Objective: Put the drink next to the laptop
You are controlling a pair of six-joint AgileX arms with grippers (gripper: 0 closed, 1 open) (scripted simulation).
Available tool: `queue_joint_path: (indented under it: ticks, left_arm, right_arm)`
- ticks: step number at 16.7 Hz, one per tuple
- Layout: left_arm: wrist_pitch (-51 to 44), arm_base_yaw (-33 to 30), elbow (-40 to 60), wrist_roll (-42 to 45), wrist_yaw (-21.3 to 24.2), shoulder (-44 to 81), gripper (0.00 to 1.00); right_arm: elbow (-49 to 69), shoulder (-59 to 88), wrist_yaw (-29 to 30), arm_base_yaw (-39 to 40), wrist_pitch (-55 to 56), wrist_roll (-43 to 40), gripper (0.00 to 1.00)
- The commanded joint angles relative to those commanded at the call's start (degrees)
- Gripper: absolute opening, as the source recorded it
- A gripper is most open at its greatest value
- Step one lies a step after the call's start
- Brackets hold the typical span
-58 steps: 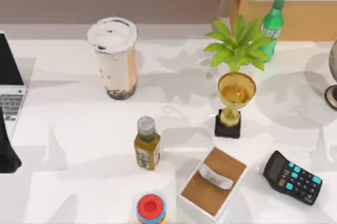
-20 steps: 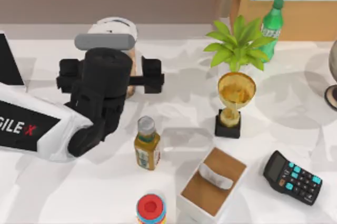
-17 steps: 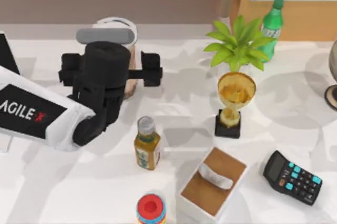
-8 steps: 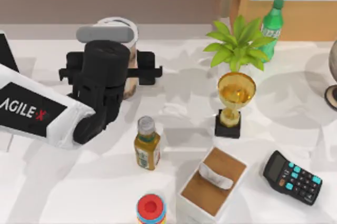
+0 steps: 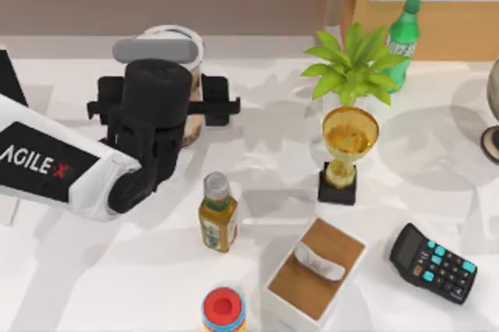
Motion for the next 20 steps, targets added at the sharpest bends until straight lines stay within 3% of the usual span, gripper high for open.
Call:
queue_joint_path:
  ticks: [20]
  left_arm:
    - [-2.4, -0.1, 0.4, 0.2, -0.1, -1.7, 0.00]
  right_arm:
    - [0.0, 0.0, 0.0, 0.0, 0.0, 0.0, 1.00]
